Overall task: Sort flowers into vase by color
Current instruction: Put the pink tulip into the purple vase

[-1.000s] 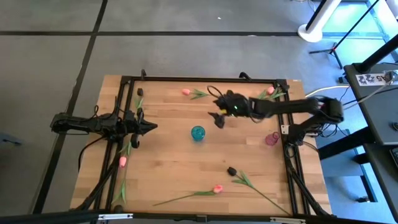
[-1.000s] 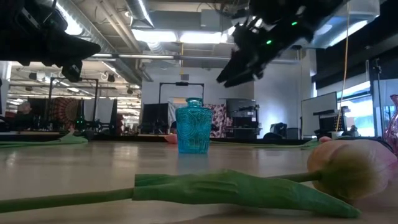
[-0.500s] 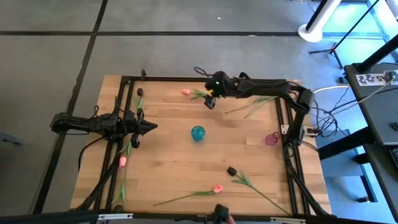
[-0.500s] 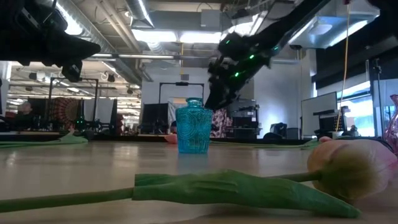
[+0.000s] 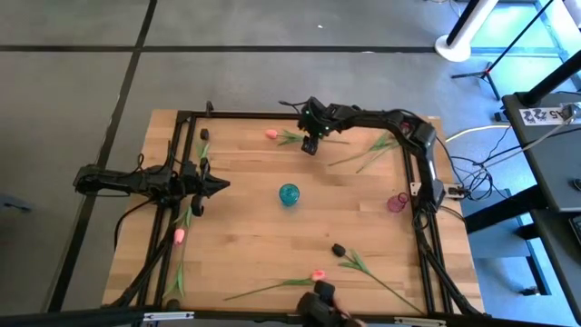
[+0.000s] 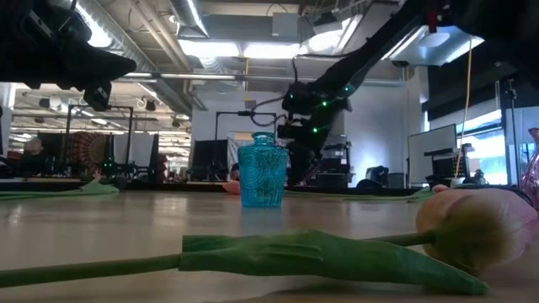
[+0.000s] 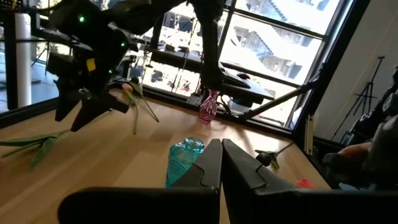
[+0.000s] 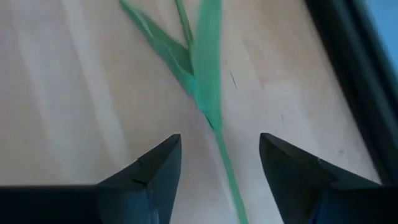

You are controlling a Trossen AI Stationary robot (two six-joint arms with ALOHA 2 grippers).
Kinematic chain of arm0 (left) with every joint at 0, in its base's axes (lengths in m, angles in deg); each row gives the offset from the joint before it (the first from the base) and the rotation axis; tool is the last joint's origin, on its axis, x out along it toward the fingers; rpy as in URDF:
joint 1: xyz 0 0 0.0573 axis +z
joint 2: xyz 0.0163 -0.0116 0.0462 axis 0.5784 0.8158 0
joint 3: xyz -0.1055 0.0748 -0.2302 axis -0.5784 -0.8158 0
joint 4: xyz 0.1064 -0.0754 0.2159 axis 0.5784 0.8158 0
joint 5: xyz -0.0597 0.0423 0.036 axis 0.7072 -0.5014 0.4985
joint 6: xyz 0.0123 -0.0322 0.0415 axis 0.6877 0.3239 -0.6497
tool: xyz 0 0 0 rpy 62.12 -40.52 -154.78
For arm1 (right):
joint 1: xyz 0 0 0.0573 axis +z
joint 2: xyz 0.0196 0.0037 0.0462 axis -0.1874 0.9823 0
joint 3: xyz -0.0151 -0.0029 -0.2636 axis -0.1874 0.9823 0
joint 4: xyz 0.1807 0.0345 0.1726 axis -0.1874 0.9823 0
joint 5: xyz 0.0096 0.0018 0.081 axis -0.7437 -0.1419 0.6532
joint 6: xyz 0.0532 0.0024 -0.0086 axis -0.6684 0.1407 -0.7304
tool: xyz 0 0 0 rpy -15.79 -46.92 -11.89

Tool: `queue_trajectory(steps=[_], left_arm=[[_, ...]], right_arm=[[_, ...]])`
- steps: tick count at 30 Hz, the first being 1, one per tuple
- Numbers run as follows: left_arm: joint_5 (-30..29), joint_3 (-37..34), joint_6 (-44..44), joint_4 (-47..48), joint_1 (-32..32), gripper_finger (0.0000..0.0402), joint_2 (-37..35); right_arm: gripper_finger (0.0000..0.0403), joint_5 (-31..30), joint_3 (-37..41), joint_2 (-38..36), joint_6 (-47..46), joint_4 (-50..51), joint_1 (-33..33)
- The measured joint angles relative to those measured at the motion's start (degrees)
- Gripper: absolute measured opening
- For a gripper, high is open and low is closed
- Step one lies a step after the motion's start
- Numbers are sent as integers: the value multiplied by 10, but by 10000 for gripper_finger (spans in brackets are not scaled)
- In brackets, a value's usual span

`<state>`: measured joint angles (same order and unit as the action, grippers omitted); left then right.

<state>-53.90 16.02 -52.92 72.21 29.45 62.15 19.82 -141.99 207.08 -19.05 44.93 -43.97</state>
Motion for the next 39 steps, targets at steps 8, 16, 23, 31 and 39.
queue_trajectory(steps=[8, 16, 23, 31, 39], left_arm=[[1, 0, 0, 0, 0, 1, 0], [1, 0, 0, 0, 0, 1, 0], [1, 0, 0, 0, 0, 1, 0], [1, 0, 0, 0, 0, 1, 0], [1, 0, 0, 0, 0, 1, 0]], right_arm=[[149, -9, -2, 29, 17, 9, -11], [45, -18, -2, 31, 28, 7, -5], [15, -21, 0, 25, 28, 5, -5], [4, -31, 1, -89, -20, 19, 23], [2, -38, 0, -237, -70, -20, 93]])
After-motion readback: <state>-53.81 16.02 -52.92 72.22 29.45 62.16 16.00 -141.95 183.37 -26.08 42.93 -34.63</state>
